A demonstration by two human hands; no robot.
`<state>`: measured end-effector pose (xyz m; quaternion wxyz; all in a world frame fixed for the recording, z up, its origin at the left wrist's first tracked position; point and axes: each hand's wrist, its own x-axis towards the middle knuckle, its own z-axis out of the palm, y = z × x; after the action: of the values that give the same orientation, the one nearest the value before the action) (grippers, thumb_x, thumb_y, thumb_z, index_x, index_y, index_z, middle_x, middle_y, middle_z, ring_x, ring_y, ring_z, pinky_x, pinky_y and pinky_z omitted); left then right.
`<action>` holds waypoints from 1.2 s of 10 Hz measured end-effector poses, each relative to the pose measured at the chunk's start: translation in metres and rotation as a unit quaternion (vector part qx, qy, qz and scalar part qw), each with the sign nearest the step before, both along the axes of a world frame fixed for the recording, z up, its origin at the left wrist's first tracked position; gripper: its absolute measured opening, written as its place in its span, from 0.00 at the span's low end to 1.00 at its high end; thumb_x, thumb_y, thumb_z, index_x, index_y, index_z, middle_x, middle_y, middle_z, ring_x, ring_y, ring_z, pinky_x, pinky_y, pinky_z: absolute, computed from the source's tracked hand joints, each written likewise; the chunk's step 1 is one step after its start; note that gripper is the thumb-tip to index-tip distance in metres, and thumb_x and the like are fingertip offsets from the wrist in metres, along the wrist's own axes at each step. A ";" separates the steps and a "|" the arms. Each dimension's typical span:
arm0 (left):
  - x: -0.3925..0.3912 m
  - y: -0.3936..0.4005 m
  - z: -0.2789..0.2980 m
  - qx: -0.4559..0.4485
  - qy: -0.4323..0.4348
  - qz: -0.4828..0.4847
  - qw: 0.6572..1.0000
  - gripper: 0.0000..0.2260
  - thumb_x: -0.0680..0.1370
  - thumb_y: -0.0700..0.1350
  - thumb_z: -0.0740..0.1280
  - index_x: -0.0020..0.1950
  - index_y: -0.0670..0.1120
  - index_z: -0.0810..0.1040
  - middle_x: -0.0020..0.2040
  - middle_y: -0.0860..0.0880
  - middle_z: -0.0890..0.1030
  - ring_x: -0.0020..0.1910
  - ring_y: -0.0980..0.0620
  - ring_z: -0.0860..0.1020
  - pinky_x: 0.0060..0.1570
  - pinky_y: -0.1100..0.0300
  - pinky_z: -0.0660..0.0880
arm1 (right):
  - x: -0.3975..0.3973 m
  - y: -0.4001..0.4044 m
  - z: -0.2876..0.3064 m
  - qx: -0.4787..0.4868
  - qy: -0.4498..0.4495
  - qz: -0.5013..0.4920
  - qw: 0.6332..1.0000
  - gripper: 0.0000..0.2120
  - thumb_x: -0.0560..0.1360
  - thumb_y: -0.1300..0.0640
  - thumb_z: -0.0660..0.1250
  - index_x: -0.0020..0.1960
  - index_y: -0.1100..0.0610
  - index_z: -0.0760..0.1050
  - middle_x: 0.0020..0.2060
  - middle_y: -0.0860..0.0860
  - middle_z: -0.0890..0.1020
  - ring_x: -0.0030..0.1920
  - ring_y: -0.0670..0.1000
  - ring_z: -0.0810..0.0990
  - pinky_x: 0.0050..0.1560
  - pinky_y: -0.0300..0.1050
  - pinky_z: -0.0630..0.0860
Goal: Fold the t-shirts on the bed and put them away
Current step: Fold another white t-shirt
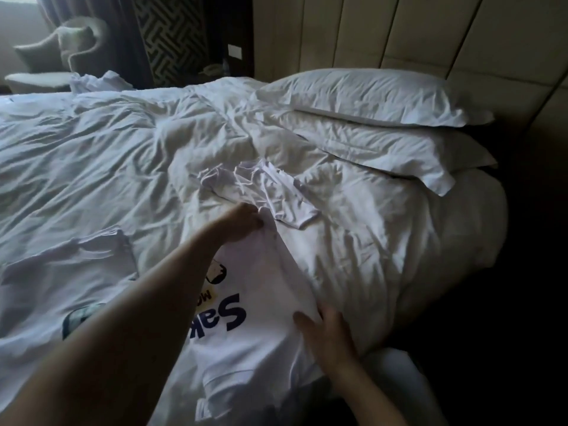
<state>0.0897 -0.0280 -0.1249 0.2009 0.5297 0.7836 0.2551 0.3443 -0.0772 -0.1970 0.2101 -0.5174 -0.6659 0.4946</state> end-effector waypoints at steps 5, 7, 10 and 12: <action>0.000 0.032 -0.039 -0.180 0.034 0.004 0.983 0.15 0.81 0.46 0.61 0.65 0.41 0.77 0.63 0.42 0.78 0.61 0.43 0.77 0.59 0.55 0.72 | 0.015 0.042 -0.016 -0.169 0.045 0.040 0.984 0.14 0.71 0.56 0.76 0.55 0.56 0.80 0.49 0.54 0.85 0.47 0.50 0.84 0.51 0.45 0.81; -0.015 0.028 -0.042 -0.039 -0.271 -0.023 0.962 0.06 0.72 0.37 0.67 0.47 0.45 0.80 0.43 0.45 0.79 0.40 0.50 0.77 0.36 0.62 0.76 | 0.018 0.059 0.003 -0.191 0.117 0.093 0.970 0.19 0.70 0.61 0.76 0.60 0.59 0.78 0.50 0.54 0.86 0.52 0.55 0.84 0.57 0.53 0.80; -0.028 0.028 -0.063 0.129 -0.281 0.096 0.946 0.07 0.71 0.43 0.65 0.44 0.52 0.83 0.39 0.48 0.80 0.41 0.50 0.76 0.45 0.56 0.70 | 0.029 0.085 0.001 -0.143 0.129 0.097 0.976 0.17 0.72 0.63 0.74 0.60 0.56 0.76 0.48 0.50 0.85 0.46 0.46 0.84 0.43 0.38 0.80; -0.018 0.054 -0.074 0.086 -0.177 0.039 0.980 0.17 0.74 0.43 0.75 0.60 0.40 0.77 0.49 0.45 0.78 0.49 0.50 0.74 0.48 0.59 0.69 | 0.027 0.090 -0.016 -0.092 0.070 0.081 0.990 0.06 0.81 0.57 0.65 0.50 0.54 0.80 0.44 0.51 0.85 0.45 0.47 0.83 0.49 0.43 0.78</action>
<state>0.0712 0.0256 -0.1987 0.2801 0.4608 0.7308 0.4185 0.3708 0.0127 -0.2134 0.1666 -0.4427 -0.6411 0.6044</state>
